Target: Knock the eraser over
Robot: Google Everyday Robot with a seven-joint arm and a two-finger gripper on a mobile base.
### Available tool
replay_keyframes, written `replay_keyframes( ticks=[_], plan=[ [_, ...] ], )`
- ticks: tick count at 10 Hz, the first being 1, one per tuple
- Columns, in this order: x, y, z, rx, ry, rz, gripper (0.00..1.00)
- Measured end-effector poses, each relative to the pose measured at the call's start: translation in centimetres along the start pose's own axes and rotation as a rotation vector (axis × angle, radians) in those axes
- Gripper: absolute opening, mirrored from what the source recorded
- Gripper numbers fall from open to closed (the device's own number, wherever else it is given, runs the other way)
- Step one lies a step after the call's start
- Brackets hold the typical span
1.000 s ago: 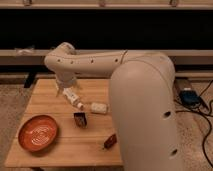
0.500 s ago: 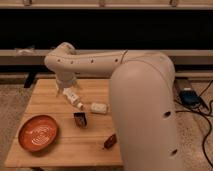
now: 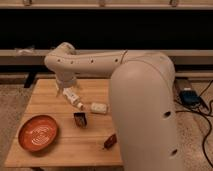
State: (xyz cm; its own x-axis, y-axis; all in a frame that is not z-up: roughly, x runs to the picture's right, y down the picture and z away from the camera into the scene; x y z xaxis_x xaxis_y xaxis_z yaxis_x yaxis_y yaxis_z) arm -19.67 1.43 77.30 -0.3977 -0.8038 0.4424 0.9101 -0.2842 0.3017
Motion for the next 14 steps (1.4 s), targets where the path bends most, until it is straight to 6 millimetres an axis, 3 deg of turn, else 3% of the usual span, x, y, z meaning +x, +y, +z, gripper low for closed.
replay_keyframes(
  ticks=[3,8,10,14],
  plan=[
    [0.2,-0.1,0.4,0.003,-0.005,-0.002,0.8],
    [-1.3,-0.8,6.0,0.059,-0.075,0.036,0.8],
    [-2.4,-0.8,6.2,0.07,-0.094,0.046,0.8],
    [-7.0,-1.9,5.7,0.09,-0.139,0.041,0.8]
  ],
)
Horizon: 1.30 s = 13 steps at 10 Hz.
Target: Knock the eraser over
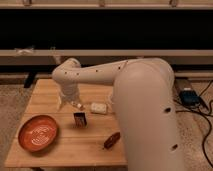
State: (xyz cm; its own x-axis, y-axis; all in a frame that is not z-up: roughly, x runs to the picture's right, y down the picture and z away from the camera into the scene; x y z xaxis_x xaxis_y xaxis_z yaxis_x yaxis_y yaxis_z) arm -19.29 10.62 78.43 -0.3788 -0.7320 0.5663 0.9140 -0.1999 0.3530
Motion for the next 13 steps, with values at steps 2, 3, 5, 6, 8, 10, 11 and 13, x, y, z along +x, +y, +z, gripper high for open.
replay_keyframes(
  ticks=[2,3,5,6,8,10,11,13],
  plan=[
    [-2.4,-1.0,0.4,0.002,-0.032,-0.025,0.8],
    [-3.5,-1.5,0.5,0.006,-0.047,-0.037,0.8],
    [-4.8,-2.1,0.3,0.011,-0.063,-0.059,0.8],
    [-5.4,-2.5,-0.1,0.009,-0.073,-0.069,0.8],
    [-6.2,-3.7,-1.0,0.011,-0.088,-0.089,0.8],
    [-6.8,-4.4,-1.7,0.021,-0.091,-0.105,0.8],
    [-7.0,-4.6,-2.1,0.034,-0.075,-0.114,0.8],
    [-7.0,-4.7,-2.5,0.054,-0.041,-0.117,0.8]
  ],
)
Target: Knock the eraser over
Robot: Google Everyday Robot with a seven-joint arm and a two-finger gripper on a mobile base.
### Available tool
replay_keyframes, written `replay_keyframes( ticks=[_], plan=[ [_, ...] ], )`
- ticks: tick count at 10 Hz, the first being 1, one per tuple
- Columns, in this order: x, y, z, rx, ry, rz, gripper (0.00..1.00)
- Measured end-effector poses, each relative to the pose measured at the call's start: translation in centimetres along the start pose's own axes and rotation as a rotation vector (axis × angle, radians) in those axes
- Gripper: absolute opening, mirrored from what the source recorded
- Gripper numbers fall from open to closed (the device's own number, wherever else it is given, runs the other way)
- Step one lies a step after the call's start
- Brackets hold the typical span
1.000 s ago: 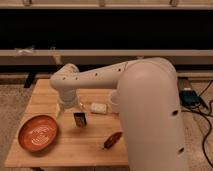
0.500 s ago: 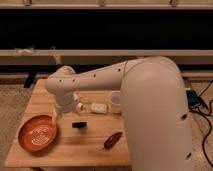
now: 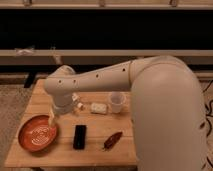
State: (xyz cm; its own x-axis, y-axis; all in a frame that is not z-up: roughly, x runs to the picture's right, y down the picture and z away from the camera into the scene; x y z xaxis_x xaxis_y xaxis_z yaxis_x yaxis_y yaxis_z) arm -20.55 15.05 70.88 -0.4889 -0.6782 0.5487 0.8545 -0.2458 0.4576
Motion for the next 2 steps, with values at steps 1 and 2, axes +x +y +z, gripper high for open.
replay_keyframes(
  ticks=[1,2],
  plan=[
    [0.04,-0.2,0.03,0.001,0.0,-0.004,0.8],
    [0.04,-0.25,0.03,0.001,0.0,-0.004,0.8]
  ],
)
